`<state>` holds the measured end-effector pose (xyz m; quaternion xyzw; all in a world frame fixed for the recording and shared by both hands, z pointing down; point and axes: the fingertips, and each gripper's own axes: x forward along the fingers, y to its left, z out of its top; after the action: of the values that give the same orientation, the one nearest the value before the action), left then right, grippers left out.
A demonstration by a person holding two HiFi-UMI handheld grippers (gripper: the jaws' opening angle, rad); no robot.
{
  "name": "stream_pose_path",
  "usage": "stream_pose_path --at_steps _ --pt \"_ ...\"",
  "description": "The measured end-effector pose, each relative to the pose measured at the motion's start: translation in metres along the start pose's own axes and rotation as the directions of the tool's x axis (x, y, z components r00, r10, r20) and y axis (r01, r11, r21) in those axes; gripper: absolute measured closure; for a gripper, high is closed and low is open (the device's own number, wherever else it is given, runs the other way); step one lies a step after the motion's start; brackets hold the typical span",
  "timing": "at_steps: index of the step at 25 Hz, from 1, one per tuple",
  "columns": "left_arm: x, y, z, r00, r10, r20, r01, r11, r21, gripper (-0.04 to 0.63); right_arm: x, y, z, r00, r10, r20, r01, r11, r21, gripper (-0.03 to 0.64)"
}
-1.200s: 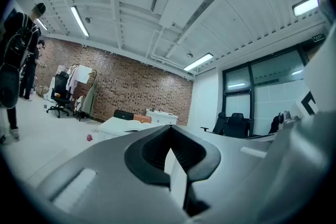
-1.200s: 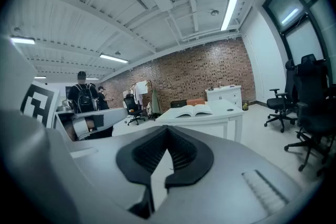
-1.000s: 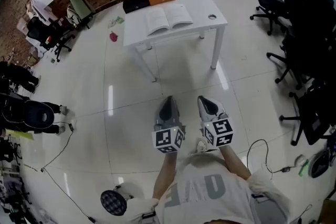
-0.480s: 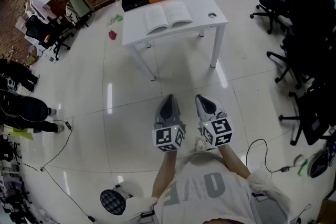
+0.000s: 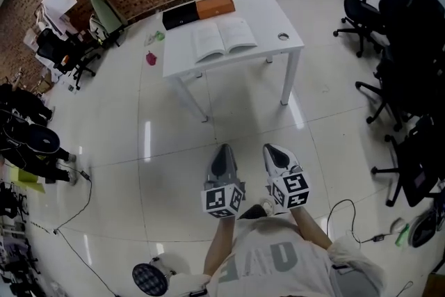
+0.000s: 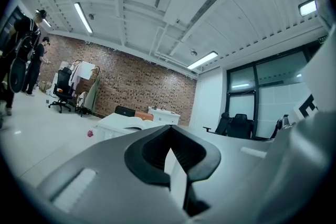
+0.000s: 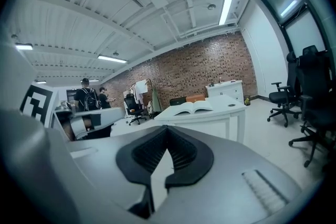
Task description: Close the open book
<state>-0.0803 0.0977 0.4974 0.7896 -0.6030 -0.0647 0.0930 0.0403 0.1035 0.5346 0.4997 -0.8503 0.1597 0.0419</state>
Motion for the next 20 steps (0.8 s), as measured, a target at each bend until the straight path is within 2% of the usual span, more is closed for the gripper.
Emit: stream_pose_path --at_steps 3,5,7,9,13,16,20 --pt "0.001 0.013 -0.007 1.000 0.025 -0.008 -0.025 1.000 -0.011 0.577 0.006 -0.005 -0.006 1.000 0.006 -0.006 -0.006 1.000 0.016 0.612" --pt "0.009 0.032 -0.012 0.997 0.071 -0.020 -0.072 0.997 -0.012 0.577 0.017 -0.008 -0.007 1.000 0.022 -0.020 -0.022 1.000 0.015 0.612" --pt "0.018 0.054 -0.015 0.992 0.125 -0.025 -0.126 0.991 -0.042 0.577 0.031 -0.013 -0.011 0.999 0.032 -0.037 -0.032 0.999 0.012 0.612" --pt "0.036 0.072 -0.017 0.988 0.150 -0.023 -0.151 0.987 -0.053 0.577 0.052 -0.024 -0.016 0.998 0.032 -0.056 -0.031 0.999 0.015 0.612" --pt "0.094 0.102 -0.020 0.987 0.161 -0.006 -0.161 0.984 -0.069 0.577 0.112 -0.051 -0.004 0.998 0.030 -0.059 -0.030 1.000 0.009 0.612" --pt "0.157 0.127 -0.005 0.988 0.154 0.011 -0.152 0.986 -0.073 0.577 0.168 -0.068 0.027 0.999 0.029 -0.018 -0.029 1.000 0.005 0.612" --pt "0.247 0.174 0.012 0.986 0.167 -0.006 -0.167 0.984 -0.060 0.577 0.257 -0.083 0.071 0.999 0.033 -0.006 -0.033 0.998 -0.045 0.612"
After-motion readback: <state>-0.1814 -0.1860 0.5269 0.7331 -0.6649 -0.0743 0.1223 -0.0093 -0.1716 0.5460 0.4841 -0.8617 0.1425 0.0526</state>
